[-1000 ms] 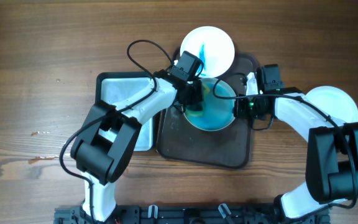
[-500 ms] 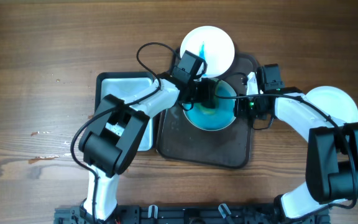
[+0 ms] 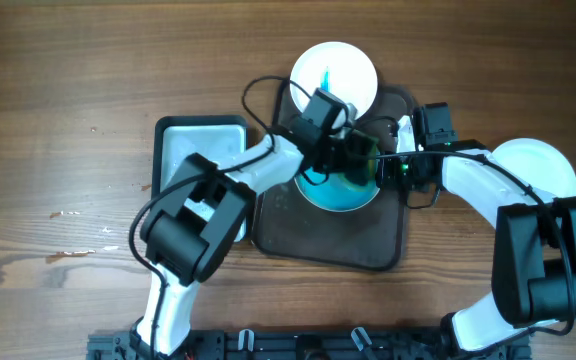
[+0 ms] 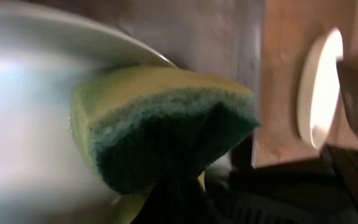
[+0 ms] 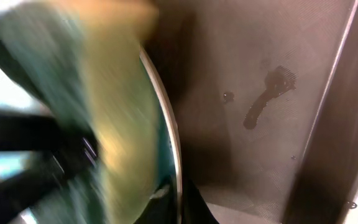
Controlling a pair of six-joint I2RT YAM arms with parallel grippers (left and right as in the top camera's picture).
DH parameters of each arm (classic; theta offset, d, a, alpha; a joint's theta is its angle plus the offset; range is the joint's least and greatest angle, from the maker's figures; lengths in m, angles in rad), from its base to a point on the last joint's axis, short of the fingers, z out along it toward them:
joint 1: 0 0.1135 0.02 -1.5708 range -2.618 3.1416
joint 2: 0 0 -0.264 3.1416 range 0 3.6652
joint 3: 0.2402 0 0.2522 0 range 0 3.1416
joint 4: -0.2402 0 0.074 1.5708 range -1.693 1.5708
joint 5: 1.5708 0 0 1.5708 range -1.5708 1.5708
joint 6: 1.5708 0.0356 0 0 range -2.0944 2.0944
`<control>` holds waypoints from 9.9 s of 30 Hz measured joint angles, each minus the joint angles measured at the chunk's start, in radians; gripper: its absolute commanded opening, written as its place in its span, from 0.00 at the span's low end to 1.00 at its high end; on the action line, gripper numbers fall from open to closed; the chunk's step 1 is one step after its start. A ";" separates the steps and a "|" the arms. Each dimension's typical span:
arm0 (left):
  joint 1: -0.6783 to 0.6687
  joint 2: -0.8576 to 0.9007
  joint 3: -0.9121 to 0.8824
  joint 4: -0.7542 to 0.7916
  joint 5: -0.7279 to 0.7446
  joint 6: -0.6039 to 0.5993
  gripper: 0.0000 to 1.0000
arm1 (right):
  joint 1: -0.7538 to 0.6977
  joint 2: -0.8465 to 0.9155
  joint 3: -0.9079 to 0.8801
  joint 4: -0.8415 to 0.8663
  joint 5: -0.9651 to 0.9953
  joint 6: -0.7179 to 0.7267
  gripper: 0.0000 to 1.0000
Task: Clean dirty plates on tray and stack at the side
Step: 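Scrub the blue smear with the sponge while right gripper holds plate, then return the sponge to the basin and lift the plate with right gripper, then hold the lifted plate tilted over the basin with the right gripper, then carry the plate right and lower it onto the first cleaned plate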
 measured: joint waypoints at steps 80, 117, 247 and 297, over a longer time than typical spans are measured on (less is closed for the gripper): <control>0.628 -0.837 -0.247 -0.787 -0.493 0.119 1.00 | 0.119 -0.138 0.306 -0.456 0.084 0.027 0.04; 0.739 -1.038 -0.243 -0.884 -0.469 0.119 1.00 | 0.946 0.143 0.784 -0.129 1.226 -0.194 0.04; 0.739 -1.038 -0.243 -0.887 -0.469 0.119 1.00 | 0.017 -0.003 0.791 -0.494 0.154 0.387 0.04; 0.740 -1.038 -0.242 -0.888 -0.469 0.119 1.00 | -0.872 -0.024 0.138 -0.307 0.311 0.195 0.45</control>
